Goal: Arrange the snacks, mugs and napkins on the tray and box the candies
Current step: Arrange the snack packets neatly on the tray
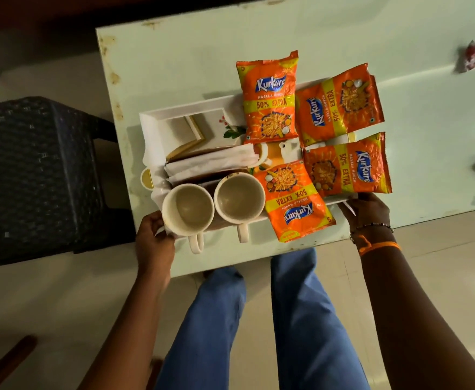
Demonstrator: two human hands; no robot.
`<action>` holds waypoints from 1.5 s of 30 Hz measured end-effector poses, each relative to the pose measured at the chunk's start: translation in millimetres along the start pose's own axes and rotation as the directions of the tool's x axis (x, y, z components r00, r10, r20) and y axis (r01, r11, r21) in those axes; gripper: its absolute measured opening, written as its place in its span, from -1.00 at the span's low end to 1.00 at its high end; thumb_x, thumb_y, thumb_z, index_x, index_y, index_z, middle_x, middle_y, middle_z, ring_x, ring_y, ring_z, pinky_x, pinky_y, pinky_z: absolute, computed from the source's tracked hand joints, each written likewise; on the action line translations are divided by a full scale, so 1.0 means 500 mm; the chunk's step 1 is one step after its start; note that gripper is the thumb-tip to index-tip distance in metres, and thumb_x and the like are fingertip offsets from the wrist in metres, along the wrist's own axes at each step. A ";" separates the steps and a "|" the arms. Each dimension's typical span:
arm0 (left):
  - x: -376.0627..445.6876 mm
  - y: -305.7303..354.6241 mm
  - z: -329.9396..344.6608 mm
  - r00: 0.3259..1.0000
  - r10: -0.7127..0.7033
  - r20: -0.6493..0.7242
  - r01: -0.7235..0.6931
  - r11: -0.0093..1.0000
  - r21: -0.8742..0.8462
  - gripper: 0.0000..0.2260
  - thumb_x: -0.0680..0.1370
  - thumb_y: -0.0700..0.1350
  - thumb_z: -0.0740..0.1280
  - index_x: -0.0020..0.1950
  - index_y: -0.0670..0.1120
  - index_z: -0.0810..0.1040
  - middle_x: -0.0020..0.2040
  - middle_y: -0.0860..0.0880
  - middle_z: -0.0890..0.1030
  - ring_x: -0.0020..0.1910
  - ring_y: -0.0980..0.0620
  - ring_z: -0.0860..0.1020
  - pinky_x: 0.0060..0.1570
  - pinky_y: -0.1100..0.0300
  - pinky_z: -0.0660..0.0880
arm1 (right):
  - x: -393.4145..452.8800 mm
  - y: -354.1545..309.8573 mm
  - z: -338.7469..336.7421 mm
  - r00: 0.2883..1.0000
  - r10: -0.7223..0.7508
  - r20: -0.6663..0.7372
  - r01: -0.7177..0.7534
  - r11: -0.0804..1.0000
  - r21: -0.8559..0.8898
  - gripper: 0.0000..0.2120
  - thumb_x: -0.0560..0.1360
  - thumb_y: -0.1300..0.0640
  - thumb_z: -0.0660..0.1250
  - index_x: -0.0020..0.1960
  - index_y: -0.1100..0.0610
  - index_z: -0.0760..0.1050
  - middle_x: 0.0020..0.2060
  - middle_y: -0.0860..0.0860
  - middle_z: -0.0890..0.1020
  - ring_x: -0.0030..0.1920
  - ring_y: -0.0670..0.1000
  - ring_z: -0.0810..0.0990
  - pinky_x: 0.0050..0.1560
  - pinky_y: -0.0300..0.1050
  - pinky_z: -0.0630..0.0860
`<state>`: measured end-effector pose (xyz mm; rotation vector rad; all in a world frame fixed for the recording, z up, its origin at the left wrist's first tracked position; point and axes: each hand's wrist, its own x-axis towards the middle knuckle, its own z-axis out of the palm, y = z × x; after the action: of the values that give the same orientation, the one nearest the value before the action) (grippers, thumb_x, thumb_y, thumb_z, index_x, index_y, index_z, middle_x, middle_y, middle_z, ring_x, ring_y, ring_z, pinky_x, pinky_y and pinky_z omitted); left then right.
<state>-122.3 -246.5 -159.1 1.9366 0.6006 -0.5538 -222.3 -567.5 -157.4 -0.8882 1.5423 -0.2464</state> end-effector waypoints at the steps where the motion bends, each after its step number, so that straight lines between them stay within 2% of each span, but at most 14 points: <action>1: -0.007 0.007 0.010 1.000 0.004 -0.001 -0.004 1.000 -0.007 -0.63 0.39 -0.40 0.38 0.11 -0.06 0.48 0.11 -0.06 0.56 0.00 0.04 0.53 -0.05 0.17 0.46 | 0.006 -0.011 -0.005 1.000 -0.013 0.001 0.013 1.000 -0.015 -0.73 0.54 0.41 0.08 0.20 0.30 0.41 0.05 0.19 0.55 0.26 0.21 0.48 0.07 -0.04 0.52; 5: -0.025 0.057 0.084 1.000 0.019 -0.007 -0.019 1.000 -0.015 -0.66 0.40 -0.36 0.40 0.11 -0.10 0.50 0.08 -0.06 0.58 -0.03 0.04 0.53 -0.16 0.27 0.45 | 0.048 -0.087 -0.041 0.998 -0.060 0.003 0.060 0.997 -0.056 -0.71 0.53 0.41 0.10 0.23 0.30 0.39 0.27 0.27 0.47 0.26 0.21 0.48 0.12 0.01 0.51; 8: -0.032 0.100 0.158 0.999 0.032 0.001 -0.032 0.999 -0.025 -0.67 0.40 -0.37 0.38 0.12 -0.12 0.50 0.10 -0.08 0.58 -0.01 0.03 0.53 -0.18 0.29 0.43 | 0.091 -0.153 -0.067 0.997 -0.076 0.005 0.076 0.997 -0.011 -0.69 0.54 0.39 0.11 0.26 0.30 0.39 0.23 0.22 0.51 0.18 0.15 0.51 0.09 0.02 0.51; 12: -0.032 0.155 0.271 0.999 0.040 0.016 -0.040 0.999 -0.021 -0.65 0.39 -0.40 0.37 0.14 -0.14 0.51 0.12 -0.13 0.59 0.04 -0.04 0.53 -0.03 0.11 0.46 | 0.158 -0.243 -0.097 0.995 -0.098 0.004 0.098 0.995 0.024 -0.70 0.51 0.43 0.11 0.18 0.26 0.44 0.11 0.21 0.53 0.10 0.13 0.51 0.00 0.00 0.60; 15: -0.024 0.191 0.349 0.999 0.038 0.003 -0.038 0.999 -0.002 -0.64 0.37 -0.41 0.35 0.11 -0.13 0.51 0.06 -0.07 0.59 0.02 -0.04 0.54 0.02 0.04 0.49 | 0.211 -0.300 -0.111 0.993 -0.120 0.009 0.120 0.993 0.012 -0.71 0.47 0.49 0.11 0.06 0.22 0.45 0.03 0.18 0.53 0.08 0.14 0.52 0.07 0.04 0.59; 20: -0.006 0.225 0.431 0.998 0.052 -0.019 -0.051 0.998 0.035 -0.63 0.37 -0.41 0.34 0.12 -0.12 0.51 0.07 -0.06 0.59 0.09 -0.09 0.56 0.14 -0.07 0.52 | 0.291 -0.358 -0.114 0.996 -0.089 0.029 0.089 0.996 0.008 -0.66 0.47 0.51 0.07 0.07 0.22 0.46 0.04 0.16 0.54 0.07 0.15 0.53 0.08 0.05 0.54; 23: 0.002 0.236 0.459 0.998 0.059 -0.038 -0.057 0.997 0.051 -0.64 0.37 -0.41 0.33 0.12 -0.16 0.51 0.14 -0.17 0.59 0.14 -0.16 0.55 0.17 -0.13 0.50 | 0.323 -0.373 -0.115 0.997 -0.065 0.042 0.065 0.998 0.010 -0.67 0.46 0.52 0.07 0.07 0.25 0.46 0.04 0.16 0.53 0.07 0.16 0.53 0.10 0.07 0.54; 26: 0.004 0.243 0.476 0.996 0.071 -0.057 -0.066 0.995 0.078 -0.64 0.38 -0.41 0.33 0.14 -0.15 0.51 0.16 -0.15 0.59 0.13 -0.10 0.55 0.13 0.00 0.51 | 0.344 -0.377 -0.121 0.997 -0.048 0.056 0.048 0.999 0.006 -0.65 0.46 0.50 0.09 0.17 0.29 0.46 0.05 0.17 0.54 0.06 0.16 0.54 0.06 0.04 0.55; 29: 0.002 0.243 0.484 0.996 0.074 -0.055 -0.068 0.993 0.099 -0.62 0.38 -0.41 0.34 0.16 -0.17 0.50 0.17 -0.15 0.59 0.07 -0.02 0.54 0.02 0.14 0.47 | 0.354 -0.376 -0.127 0.997 -0.038 0.071 0.038 0.999 0.004 -0.70 0.47 0.49 0.10 0.08 0.25 0.47 0.05 0.16 0.54 0.07 0.16 0.54 0.07 0.04 0.55; 33: -0.003 0.234 0.486 0.995 0.084 -0.045 -0.079 0.991 0.105 -0.63 0.39 -0.39 0.34 0.18 -0.20 0.48 0.19 -0.17 0.58 0.17 -0.10 0.54 0.06 0.13 0.44 | 0.360 -0.372 -0.128 0.997 -0.032 0.071 0.029 0.998 0.049 -0.72 0.48 0.47 0.11 0.05 0.22 0.47 0.04 0.16 0.55 0.06 0.15 0.54 0.06 0.03 0.55; 36: -0.006 0.235 0.478 0.997 0.077 0.004 -0.077 0.995 0.068 -0.60 0.39 -0.38 0.36 0.21 -0.19 0.48 0.19 -0.15 0.58 0.18 -0.09 0.54 0.10 0.13 0.46 | 0.359 -0.367 -0.128 0.998 -0.022 0.054 0.018 0.997 0.080 -0.71 0.50 0.44 0.14 0.15 0.26 0.48 0.05 0.15 0.55 0.06 0.14 0.55 0.09 0.00 0.55; 39: -0.032 0.239 0.460 0.998 0.018 0.053 -0.013 0.995 -0.096 -0.61 0.43 -0.39 0.31 0.24 -0.16 0.46 0.23 -0.17 0.54 0.20 -0.08 0.51 0.20 0.06 0.45 | 0.344 -0.368 -0.136 0.998 0.010 0.066 -0.018 0.993 0.118 -0.66 0.50 0.44 0.17 0.25 0.28 0.44 0.04 0.14 0.54 0.05 0.12 0.54 0.07 -0.08 0.55; 41: -0.069 0.237 0.451 0.996 -0.046 0.073 0.059 0.980 -0.191 -0.63 0.47 -0.41 0.24 0.25 -0.18 0.43 0.17 -0.17 0.53 0.16 -0.10 0.50 0.14 0.12 0.46 | 0.328 -0.373 -0.148 0.997 0.024 0.078 -0.034 0.992 0.125 -0.66 0.50 0.43 0.18 0.25 0.29 0.43 -0.05 0.12 0.57 0.00 0.10 0.57 0.01 -0.11 0.58; 45: -0.176 0.229 0.448 0.976 -0.173 0.131 0.197 0.958 -0.209 -0.65 0.52 -0.42 0.13 0.29 -0.27 0.40 0.13 -0.16 0.49 0.13 -0.08 0.46 0.10 0.17 0.44 | 0.280 -0.377 -0.199 0.993 0.047 0.105 -0.064 0.983 0.170 -0.72 0.54 0.39 0.12 0.21 0.33 0.45 0.02 0.16 0.56 -0.05 0.11 0.59 -0.10 -0.14 0.61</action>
<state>-145.4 -508.6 -117.2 1.6386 0.7449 -0.6783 -230.5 -820.3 -124.9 -0.7093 1.4268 -0.2866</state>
